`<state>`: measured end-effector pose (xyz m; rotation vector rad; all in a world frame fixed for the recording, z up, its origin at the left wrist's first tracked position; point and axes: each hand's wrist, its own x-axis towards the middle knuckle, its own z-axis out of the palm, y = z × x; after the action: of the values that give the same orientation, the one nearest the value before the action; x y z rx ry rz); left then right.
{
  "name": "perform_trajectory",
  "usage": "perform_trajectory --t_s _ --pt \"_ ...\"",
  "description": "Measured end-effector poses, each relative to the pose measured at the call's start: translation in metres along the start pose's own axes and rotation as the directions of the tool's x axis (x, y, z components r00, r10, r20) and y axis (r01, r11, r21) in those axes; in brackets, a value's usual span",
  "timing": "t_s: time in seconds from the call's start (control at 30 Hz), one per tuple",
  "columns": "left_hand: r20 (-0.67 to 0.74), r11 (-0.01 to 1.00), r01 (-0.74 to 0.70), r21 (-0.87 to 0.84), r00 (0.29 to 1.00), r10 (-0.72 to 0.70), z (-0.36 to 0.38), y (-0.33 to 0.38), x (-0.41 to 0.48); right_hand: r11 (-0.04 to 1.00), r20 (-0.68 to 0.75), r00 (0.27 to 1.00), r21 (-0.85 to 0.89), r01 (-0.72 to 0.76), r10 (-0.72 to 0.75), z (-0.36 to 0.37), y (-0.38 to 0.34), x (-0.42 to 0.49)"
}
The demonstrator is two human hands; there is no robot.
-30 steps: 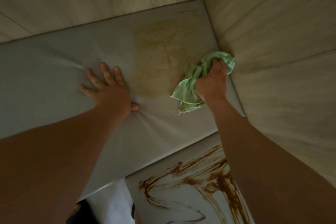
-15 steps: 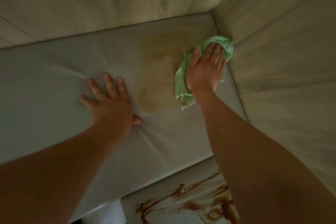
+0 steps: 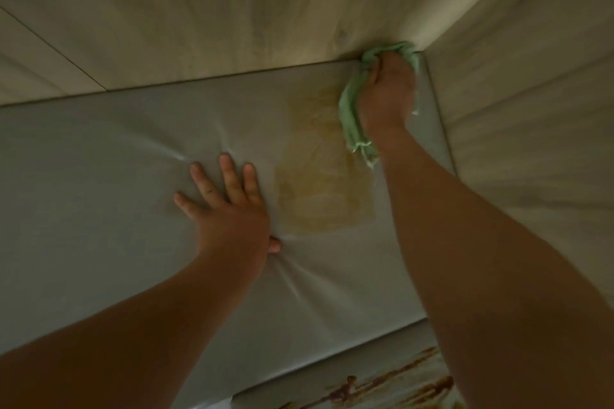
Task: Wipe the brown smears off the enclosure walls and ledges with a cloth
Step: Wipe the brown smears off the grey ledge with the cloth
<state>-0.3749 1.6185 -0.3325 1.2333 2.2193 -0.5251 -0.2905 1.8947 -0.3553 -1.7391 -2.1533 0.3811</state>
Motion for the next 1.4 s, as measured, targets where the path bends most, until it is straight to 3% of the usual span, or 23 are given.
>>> perform_trajectory --t_s 0.1,0.2,0.3,0.37,0.43,0.6,0.77,1.0,1.23,1.4 --pt "0.024 1.0 0.015 -0.009 1.0 -0.015 -0.001 -0.001 -0.001 0.978 0.051 0.977 -0.004 0.209 -0.209 0.017 -0.039 -0.043" --pt "0.028 1.0 0.016 -0.001 0.999 -0.016 -0.002 -0.001 -0.001 0.869 0.049 0.867 0.031 0.494 -0.495 0.028 -0.082 -0.089" --pt "0.032 1.0 0.021 0.012 0.999 -0.021 -0.002 0.0 -0.001 0.801 0.089 0.796 0.091 0.592 -0.598 0.027 -0.092 -0.097" --pt "0.021 1.0 0.022 0.022 1.0 -0.023 -0.004 -0.001 -0.003 0.768 0.108 0.762 0.023 0.64 -0.639 0.022 -0.077 -0.084" --pt "0.02 1.0 0.018 0.02 1.0 -0.019 -0.005 0.0 -0.004 0.788 0.156 0.784 -0.048 0.614 -0.601 0.015 -0.048 -0.064" --pt "0.002 1.0 0.006 -0.003 1.0 -0.006 -0.002 -0.001 -0.003 0.905 0.209 0.913 -0.174 0.388 -0.351 -0.028 0.035 -0.016" --pt "-0.044 1.0 -0.008 -0.015 0.999 0.008 0.001 -0.003 -0.004 0.984 0.24 0.959 -0.053 0.169 -0.152 -0.044 0.018 -0.026" --pt "-0.017 0.999 -0.009 -0.045 1.0 0.009 -0.002 -0.003 -0.005 0.964 0.233 0.94 -0.026 0.263 -0.25 -0.054 0.038 -0.1" --pt "-0.009 0.997 -0.013 -0.077 1.0 0.012 -0.005 -0.003 -0.005 0.996 0.204 0.978 -0.066 0.065 -0.051 -0.056 0.041 -0.134" --pt "-0.016 0.992 -0.017 -0.122 1.0 0.015 -0.004 -0.004 -0.008 0.99 0.198 0.978 -0.116 0.084 -0.06 -0.044 0.015 -0.151"
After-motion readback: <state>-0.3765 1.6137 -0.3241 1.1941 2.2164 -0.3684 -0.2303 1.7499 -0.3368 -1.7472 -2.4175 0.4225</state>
